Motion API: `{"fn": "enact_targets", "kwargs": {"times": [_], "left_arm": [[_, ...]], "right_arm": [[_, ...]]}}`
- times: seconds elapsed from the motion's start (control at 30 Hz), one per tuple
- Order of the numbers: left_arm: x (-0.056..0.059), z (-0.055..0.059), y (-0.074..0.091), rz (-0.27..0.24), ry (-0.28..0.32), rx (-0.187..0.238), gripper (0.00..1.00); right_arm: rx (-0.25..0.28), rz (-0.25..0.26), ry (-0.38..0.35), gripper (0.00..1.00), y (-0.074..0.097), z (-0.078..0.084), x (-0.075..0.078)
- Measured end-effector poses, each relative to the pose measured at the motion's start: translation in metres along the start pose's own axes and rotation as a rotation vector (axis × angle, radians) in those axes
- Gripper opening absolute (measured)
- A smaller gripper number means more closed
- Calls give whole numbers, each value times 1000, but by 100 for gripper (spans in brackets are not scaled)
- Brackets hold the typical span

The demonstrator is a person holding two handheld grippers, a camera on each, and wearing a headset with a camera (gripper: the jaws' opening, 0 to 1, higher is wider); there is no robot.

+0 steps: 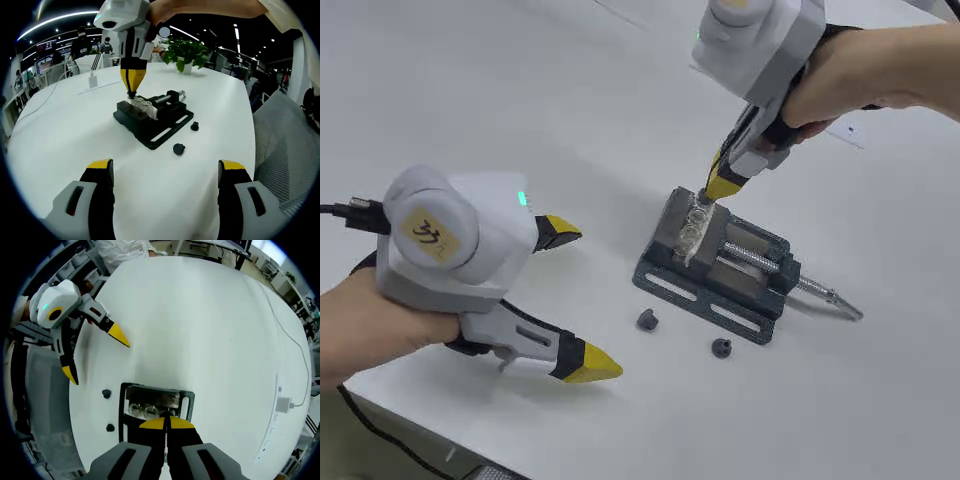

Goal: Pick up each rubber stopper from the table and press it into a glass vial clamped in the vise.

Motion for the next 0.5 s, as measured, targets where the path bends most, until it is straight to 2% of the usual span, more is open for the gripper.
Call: {"fn": "enact_targets", "kwargs": {"times": [0.1, 0.3, 0.37, 0.5], "left_arm": [[-2, -4, 2, -8, 7, 11, 84], [-3, -11, 11, -31, 14, 18, 84], [-3, -13, 14, -35, 13, 18, 83], [-1, -18, 21, -52, 9, 19, 84]], "right_arm": [[-2, 18, -3, 0, 0, 0, -4], [-1, 12, -19, 0, 2, 1, -6], [17, -7, -51, 0, 3, 3, -6], [58, 4, -63, 0, 4, 6, -13]]}}
Point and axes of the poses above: the centre of the closed fingertips' face, and the gripper's own axes: y roughly backward along the fingers, x roughly to its right, z roughly out of its underside, the point moved 7 cm from there along y, roughly backward along the fingers, and after that the axes turned 13 degrees about -x, right-handed, at the moved point
